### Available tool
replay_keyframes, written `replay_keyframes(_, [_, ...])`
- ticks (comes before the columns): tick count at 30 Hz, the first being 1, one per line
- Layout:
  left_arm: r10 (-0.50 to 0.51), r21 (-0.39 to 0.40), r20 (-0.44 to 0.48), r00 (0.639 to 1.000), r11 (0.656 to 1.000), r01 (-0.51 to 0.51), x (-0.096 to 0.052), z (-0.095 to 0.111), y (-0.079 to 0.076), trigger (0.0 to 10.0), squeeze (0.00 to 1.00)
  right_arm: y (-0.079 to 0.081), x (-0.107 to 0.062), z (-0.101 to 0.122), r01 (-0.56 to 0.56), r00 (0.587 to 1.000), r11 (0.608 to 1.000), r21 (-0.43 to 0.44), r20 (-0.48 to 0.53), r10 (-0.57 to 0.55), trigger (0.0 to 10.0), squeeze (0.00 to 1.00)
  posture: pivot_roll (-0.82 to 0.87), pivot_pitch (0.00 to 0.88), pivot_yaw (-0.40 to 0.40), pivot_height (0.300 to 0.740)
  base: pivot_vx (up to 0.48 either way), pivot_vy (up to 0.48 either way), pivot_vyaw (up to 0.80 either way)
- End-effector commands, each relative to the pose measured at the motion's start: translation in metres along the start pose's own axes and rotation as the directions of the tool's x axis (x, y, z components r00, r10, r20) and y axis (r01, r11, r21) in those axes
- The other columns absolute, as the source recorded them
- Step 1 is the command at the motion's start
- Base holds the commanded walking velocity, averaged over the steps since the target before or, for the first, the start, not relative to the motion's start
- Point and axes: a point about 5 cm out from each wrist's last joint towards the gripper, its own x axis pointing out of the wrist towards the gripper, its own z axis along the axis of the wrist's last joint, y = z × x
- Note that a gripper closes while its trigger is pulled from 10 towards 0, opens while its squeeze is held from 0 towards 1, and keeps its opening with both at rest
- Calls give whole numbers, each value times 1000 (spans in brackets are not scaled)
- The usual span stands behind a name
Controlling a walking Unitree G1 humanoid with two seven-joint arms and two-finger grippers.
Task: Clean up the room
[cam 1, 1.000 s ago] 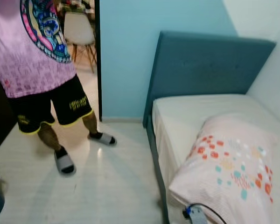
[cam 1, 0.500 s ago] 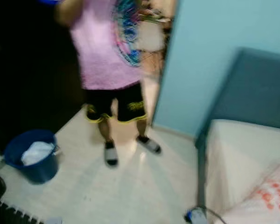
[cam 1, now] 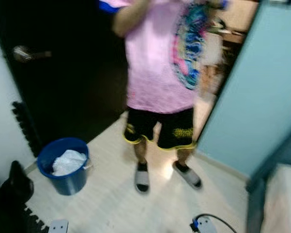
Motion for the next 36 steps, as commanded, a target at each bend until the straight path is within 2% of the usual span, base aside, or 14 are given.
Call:
replay_keyframes(1, [-27,18,-78,997,999,29,-2,-20,-9,10000,0,-5,-2,-3,11,1000,1000,-17,-4,-11,10000,0,54,0,-146,739,322,0,763])
replay_keyframes(12, [-26,26,-64,998,999,28,-1,-16,-9,10000,0,-6,-2,-2,13,1000,1000,-8,2,-13,10000,0,54,0,-144,739,250,0,763])
replay_keyframes(14, [-25,27,-44,999,999,26,0,-10,-10,10000,0,-9,-3,2,43,999,999,26,23,-44,10000,0,56,0,-146,739,0,0,0])
replay_keyframes(19, [-32,35,-24,999,999,33,1,-4,-11,10000,0,-11,-3,4,49,998,998,31,29,-50,10000,0,59,0,-147,739,0,0,0])
replay_keyframes(21, [-53,34,18,998,998,52,3,8,-14,10000,0,-12,-2,10,47,998,998,36,45,-48,10000,0,59,0,-145,739,0,-148,0])
replay_keyframes(28, [-58,38,68,996,998,56,4,25,-17,10000,0,-12,-2,19,45,996,998,33,71,-47,10000,0,58,0,-143,739,171,-379,0])
replay_keyframes(30, [-41,55,101,994,998,35,5,37,-18,10000,0,-13,-2,26,47,995,999,26,91,-49,10000,0,58,0,-143,739,270,-394,0])
replay_keyframes(32, [-39,43,149,988,999,33,6,50,-20,10000,0,-14,-2,36,45,992,999,15,121,-47,10000,0,54,0,-141,739,0,0,0])
replay_keyframes(36, [-48,10,196,979,999,47,6,62,-23,10000,0,-14,-2,55,33,984,999,-30,174,-27,10000,0,56,0,-140,739,0,0,0])
